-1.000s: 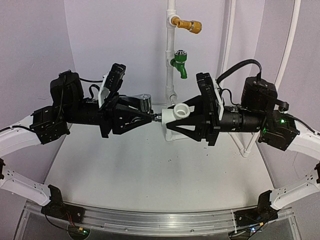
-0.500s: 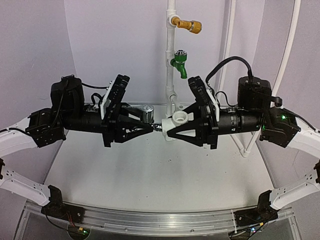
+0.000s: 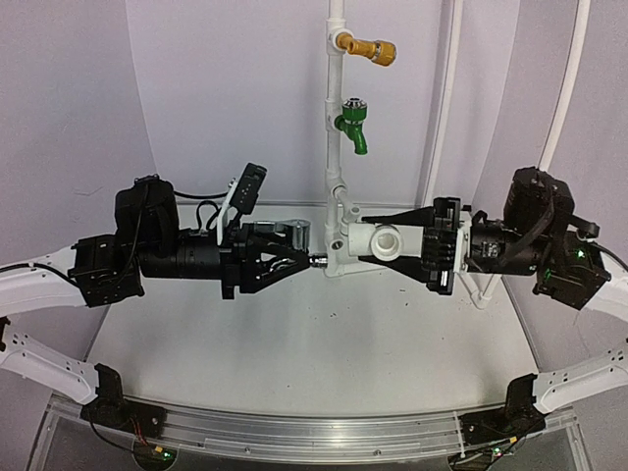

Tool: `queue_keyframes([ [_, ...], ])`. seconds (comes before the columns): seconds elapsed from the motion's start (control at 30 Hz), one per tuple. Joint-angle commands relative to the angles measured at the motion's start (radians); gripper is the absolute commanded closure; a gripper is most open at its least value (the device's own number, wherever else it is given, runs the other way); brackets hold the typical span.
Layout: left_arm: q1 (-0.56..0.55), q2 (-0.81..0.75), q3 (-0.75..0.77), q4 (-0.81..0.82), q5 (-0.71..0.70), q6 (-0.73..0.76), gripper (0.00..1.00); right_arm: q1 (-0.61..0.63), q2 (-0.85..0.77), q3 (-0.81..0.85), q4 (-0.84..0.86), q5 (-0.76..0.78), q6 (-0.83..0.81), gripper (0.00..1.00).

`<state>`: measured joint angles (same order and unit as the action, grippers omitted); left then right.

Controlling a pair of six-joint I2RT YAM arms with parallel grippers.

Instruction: Install the water faucets

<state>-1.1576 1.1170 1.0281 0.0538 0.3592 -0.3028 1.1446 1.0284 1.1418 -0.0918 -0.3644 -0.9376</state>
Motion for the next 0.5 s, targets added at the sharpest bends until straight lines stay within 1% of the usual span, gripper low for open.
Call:
queue_keyframes([
  [0.0,-0.002,-0.026,0.008,0.145,0.074,-0.130,1.00,0.008,-0.032,-0.047,0.072,-0.056,-0.378,1.00],
  [0.07,-0.002,-0.042,-0.013,0.183,0.079,-0.173,1.00,0.008,-0.052,-0.096,0.099,-0.061,-0.535,1.00],
  [0.17,-0.001,-0.041,-0.014,0.205,0.097,-0.234,1.00,0.008,-0.068,-0.172,0.232,-0.066,-0.644,1.00],
  [0.3,-0.002,0.009,0.031,0.182,0.170,-0.285,1.00,0.009,-0.049,-0.180,0.285,-0.063,-0.733,1.00],
  [0.37,-0.002,0.033,0.041,0.180,0.182,-0.307,1.00,0.010,-0.041,-0.182,0.323,-0.061,-0.760,1.00],
  [0.47,-0.001,0.048,0.023,0.222,0.183,-0.335,1.00,0.010,-0.039,-0.200,0.374,-0.063,-0.807,1.00],
])
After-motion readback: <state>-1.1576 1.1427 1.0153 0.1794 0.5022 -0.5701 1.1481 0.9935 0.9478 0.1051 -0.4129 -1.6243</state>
